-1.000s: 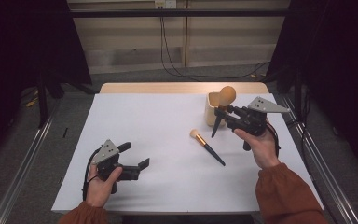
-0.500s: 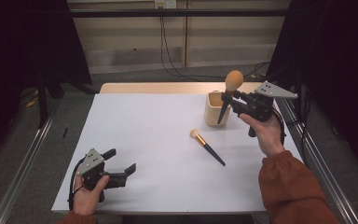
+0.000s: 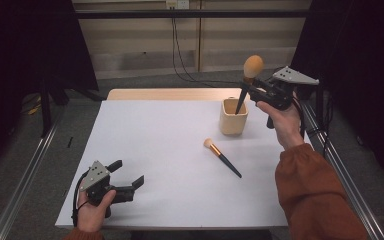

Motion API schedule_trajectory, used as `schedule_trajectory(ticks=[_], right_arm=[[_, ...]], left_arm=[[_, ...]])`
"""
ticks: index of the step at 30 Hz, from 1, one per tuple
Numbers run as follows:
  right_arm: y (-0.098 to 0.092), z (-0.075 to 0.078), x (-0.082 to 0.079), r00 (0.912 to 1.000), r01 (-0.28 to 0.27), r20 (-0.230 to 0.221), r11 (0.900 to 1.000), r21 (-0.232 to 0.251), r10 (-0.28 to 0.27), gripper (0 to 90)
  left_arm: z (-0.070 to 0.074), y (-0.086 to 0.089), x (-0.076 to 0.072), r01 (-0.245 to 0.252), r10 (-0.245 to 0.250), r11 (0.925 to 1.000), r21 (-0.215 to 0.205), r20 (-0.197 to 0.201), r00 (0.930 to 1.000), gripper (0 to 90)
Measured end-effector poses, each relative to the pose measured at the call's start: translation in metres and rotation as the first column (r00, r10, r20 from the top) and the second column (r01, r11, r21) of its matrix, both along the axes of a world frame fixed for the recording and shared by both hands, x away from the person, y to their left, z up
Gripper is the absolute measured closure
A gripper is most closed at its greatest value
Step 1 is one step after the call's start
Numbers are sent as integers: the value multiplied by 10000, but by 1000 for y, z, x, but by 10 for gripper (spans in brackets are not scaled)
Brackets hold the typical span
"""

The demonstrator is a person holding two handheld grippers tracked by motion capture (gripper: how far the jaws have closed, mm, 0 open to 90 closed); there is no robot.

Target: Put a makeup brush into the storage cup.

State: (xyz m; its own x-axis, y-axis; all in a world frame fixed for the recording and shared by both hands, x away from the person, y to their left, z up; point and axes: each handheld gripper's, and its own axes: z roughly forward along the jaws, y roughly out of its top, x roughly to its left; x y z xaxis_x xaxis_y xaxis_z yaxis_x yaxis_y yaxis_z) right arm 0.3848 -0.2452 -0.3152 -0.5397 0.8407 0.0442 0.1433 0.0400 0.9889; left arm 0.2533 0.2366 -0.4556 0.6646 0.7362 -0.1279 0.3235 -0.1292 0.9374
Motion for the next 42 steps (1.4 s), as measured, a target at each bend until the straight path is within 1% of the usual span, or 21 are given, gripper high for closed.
schedule_trajectory(ticks=[1,2,3,4,6,7,8,9,14,16,18,26,28,29,30,31,34,37,38,40,42], right_arm=[[0,0,0,10000,0,0,10000,0,0,641],[0,0,6,10000,67,15,10000,-53,-67,641],[1,0,8,9999,103,9,9999,-92,-103,641],[1,-1,12,9999,81,99,9999,-133,-80,641],[2,-2,15,9999,3,138,9999,-139,-2,641],[5,-5,21,9999,105,-1,9994,-343,-105,641],[5,-5,21,9999,105,-1,9994,-343,-105,641],[9,-7,26,10000,50,-44,9988,-494,-52,641],[14,-12,31,10000,-48,-18,9987,-499,48,641],[15,-15,34,10000,-13,-42,9984,-567,11,641],[14,-21,38,9998,77,-174,9983,-572,-87,641],[11,-30,41,9994,189,-289,9976,-669,-209,641],[8,-36,42,9990,203,-393,9976,-665,-229,641],[8,-36,42,9990,203,-393,9976,-665,-229,641],[7,-41,42,9985,242,-469,9974,-681,-274,641],[7,-41,42,9985,242,-469,9974,-681,-274,641],[4,-52,45,9968,268,-730,9972,-698,-319,641],[4,-56,45,9967,291,-742,9975,-648,-339,641],[4,-60,45,9963,250,-801,9972,-700,-306,641],[3,-62,45,9958,276,-854,9972,-689,-334,641],[1,-67,45,9946,298,-976,9972,-689,-365,641]], left_arm=[[0,0,0,7,-7,10000,-38,-1,10000,29],[0,0,0,17,-17,10000,-35,23,10000,29],[0,1,0,20,-20,10000,-31,10,10000,28],[0,1,-1,57,-58,9999,-140,-74,10000,28],[-1,0,-1,108,-108,9999,-55,-55,9999,28],[0,1,-2,101,-101,9999,-27,-25,9999,28],[0,1,-2,101,-101,9999,-27,-25,9999,28],[0,1,-2,65,-65,10000,-63,-17,10000,29],[0,2,-2,73,-73,10000,1,-22,10000,28],[0,2,-2,42,-42,10000,-56,-7,10000,28],[1,2,-2,3,-3,10000,-41,-8,10000,28],[1,2,-2,7,-7,10000,27,8,10000,28],[1,2,-2,-54,54,10000,-19,21,10000,28],[1,2,-2,-32,32,10000,-4,24,10000,28],[1,2,-2,-26,26,10000,13,37,10000,27],[1,2,-2,-33,33,10000,30,49,10000,27],[0,2,-1,-28,27,10000,32,39,10000,27],[1,3,-1,-48,48,10000,19,35,10000,28],[0,3,-1,-32,31,9999,127,82,10000,28],[0,3,-1,-40,39,9998,180,87,10000,28],[-1,3,0,-55,55,9999,98,49,10000,28]])
